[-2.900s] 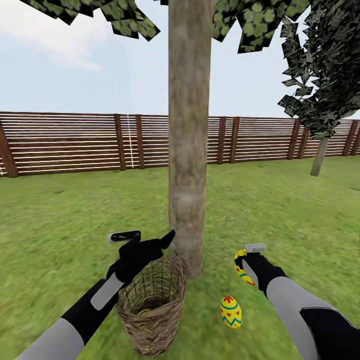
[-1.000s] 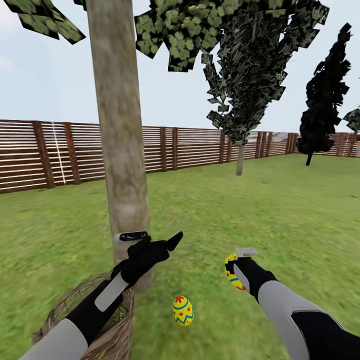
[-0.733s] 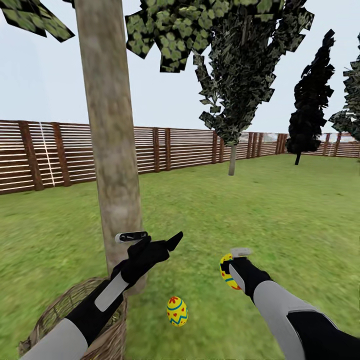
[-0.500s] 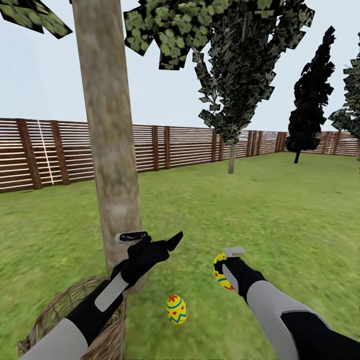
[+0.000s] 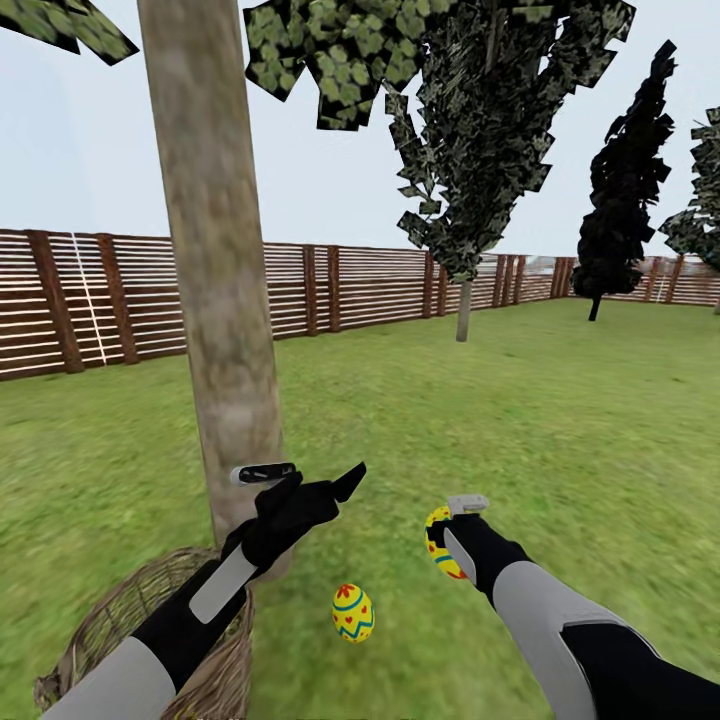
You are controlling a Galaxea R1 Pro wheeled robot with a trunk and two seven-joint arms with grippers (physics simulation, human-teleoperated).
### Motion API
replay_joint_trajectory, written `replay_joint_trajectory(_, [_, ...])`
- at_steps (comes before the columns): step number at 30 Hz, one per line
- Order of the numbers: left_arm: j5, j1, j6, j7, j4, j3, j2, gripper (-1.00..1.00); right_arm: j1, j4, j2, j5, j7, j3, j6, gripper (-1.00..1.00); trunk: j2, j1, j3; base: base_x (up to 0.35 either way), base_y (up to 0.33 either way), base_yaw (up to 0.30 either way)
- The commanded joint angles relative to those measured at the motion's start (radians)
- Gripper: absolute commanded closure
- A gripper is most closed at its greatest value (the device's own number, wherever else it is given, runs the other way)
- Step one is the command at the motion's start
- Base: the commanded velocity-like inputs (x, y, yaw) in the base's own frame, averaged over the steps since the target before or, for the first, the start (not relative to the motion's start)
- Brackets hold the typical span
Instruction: Take the three Easter eggs out of the wicker basket on the lawn in the garden, then place them on the lawn next to a single tree (choose any tree) so that all three eggs are next to the same tree and none are left in the basket.
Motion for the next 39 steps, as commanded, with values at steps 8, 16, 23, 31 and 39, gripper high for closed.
replay_joint_trajectory(8, [0.008, -0.001, 0.011, -0.002, 0.0, -0.004, 0.001, -1.0, 0.0, -0.002, 0.0, 0.001, 0.002, 0.001, 0.007, 1.0, -0.001, 0.0, -0.01, 0.0, 0.0, -0.16])
replay_joint_trajectory(16, [0.008, -0.001, 0.011, -0.002, 0.0, -0.004, 0.001, -1.0, 0.0, 0.0, 0.001, 0.001, 0.003, 0.001, 0.007, 1.0, -0.001, 0.0, -0.011, 0.0, 0.0, -0.271])
replay_joint_trajectory(23, [0.008, -0.001, 0.011, -0.001, 0.0, -0.004, 0.001, -1.0, 0.0, 0.001, 0.001, 0.001, 0.003, 0.001, 0.007, 1.0, -0.001, 0.0, -0.019, 0.0, 0.0, -0.164])
replay_joint_trajectory(31, [0.008, -0.001, 0.01, 0.0, 0.001, -0.004, 0.001, -1.0, 0.0, 0.004, 0.001, 0.002, 0.003, 0.002, 0.005, 1.0, -0.001, 0.0, -0.032, 0.0, 0.0, -0.028])
replay_joint_trajectory(39, [0.008, -0.001, 0.01, 0.012, 0.001, -0.004, 0.001, -1.0, 0.008, 0.005, 0.001, 0.002, 0.004, 0.002, 0.005, 1.0, -0.001, 0.0, -0.045, 0.0, 0.0, 0.0])
